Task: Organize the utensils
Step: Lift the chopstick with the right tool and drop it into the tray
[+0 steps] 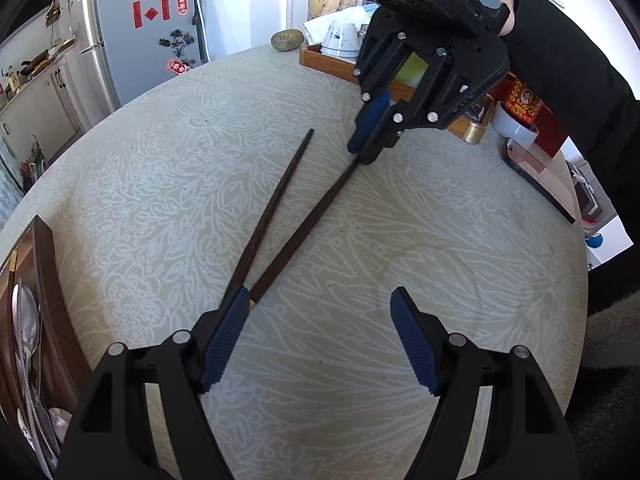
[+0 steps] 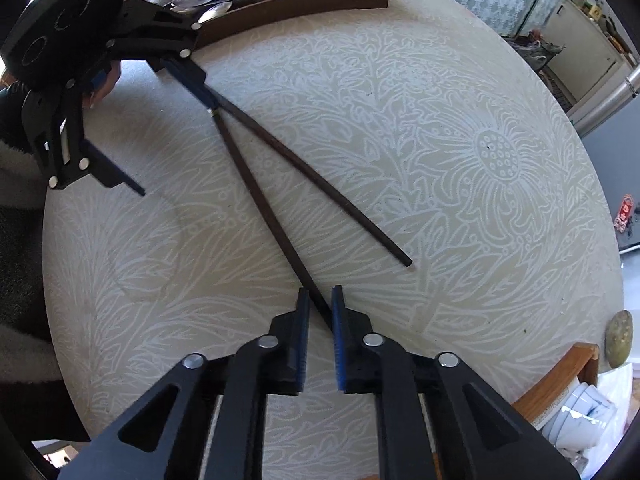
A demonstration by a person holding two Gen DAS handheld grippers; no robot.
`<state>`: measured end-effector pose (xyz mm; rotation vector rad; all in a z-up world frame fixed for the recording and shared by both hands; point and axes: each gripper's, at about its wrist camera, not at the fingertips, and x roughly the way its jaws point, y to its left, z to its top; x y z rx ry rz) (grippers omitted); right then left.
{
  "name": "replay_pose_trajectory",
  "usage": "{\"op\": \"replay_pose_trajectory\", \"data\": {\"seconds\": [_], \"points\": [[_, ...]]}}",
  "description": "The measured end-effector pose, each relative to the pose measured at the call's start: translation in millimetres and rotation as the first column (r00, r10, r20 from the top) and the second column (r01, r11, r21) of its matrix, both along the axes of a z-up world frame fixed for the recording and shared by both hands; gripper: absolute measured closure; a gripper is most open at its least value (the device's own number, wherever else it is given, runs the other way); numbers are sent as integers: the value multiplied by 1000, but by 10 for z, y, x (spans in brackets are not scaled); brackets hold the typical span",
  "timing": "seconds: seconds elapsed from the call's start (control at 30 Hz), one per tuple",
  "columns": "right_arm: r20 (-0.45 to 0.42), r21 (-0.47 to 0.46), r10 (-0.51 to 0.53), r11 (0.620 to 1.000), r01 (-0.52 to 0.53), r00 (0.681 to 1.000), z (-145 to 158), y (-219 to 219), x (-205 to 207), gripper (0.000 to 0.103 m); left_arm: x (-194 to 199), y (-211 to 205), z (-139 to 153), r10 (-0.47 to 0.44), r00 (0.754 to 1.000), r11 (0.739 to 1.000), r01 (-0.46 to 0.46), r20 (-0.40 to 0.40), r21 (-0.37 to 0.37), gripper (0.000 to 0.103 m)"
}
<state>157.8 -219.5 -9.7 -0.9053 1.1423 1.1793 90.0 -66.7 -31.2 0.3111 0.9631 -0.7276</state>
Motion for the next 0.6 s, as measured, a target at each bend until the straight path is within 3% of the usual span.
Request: {"op": "replay_pose_trajectory", "data": {"seconds": [0.07, 0.23, 0.53, 0.57, 0.6], "points": [[-11, 6, 32, 999, -32, 999, -1, 75, -50, 98, 38, 8, -4, -2, 1000, 1000, 2, -3, -2, 27], [5, 28, 96, 995, -96, 995, 30, 123, -326, 98, 89, -20, -3, 6, 999, 1000, -6, 32, 8, 27], [-23, 79, 158, 985, -156, 987, 240, 19, -660, 98, 133, 18, -15, -7, 1000, 1000, 7, 12, 2, 27], [-17, 80, 165, 983, -163, 986, 258, 19, -667, 98, 133, 18, -25, -12, 1000, 1000, 12, 5, -1, 28], [-20, 86, 169, 982, -167, 985, 274, 20, -681, 98, 124, 15, -39, -15, 1000, 1000, 15, 1, 0, 38]]}}
